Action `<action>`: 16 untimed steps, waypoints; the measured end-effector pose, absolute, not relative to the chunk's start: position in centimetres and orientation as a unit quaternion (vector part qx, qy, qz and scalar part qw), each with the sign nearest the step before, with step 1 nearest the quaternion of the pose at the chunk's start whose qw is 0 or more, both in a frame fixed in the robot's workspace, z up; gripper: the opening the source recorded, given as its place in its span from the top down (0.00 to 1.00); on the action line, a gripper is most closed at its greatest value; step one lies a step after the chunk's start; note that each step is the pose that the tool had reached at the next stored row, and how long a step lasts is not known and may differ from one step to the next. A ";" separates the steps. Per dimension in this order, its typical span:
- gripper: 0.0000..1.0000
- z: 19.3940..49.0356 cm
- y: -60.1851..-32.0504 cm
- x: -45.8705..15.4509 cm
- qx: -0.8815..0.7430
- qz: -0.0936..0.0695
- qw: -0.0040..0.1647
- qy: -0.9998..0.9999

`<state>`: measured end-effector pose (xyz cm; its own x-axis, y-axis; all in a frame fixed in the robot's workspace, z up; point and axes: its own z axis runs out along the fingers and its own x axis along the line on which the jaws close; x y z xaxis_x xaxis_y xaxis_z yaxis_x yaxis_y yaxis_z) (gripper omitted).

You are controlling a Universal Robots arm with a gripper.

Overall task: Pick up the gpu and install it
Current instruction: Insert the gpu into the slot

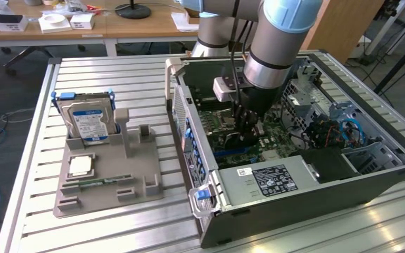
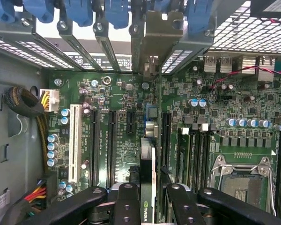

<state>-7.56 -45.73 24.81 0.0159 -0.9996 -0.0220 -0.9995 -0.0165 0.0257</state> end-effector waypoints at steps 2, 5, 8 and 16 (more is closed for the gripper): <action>0.73 24.8 -45.8 -7.5 0.713 -0.017 0.001 -0.701; 0.73 24.8 -45.8 -7.5 0.713 -0.017 0.001 -0.701; 0.73 24.8 -45.8 -7.5 0.713 -0.017 0.001 -0.701; 0.73 24.8 -45.8 -7.5 0.713 -0.017 0.001 -0.701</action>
<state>-7.48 -45.79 24.78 0.0161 -0.9996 -0.0219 -0.9995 -0.0166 0.0257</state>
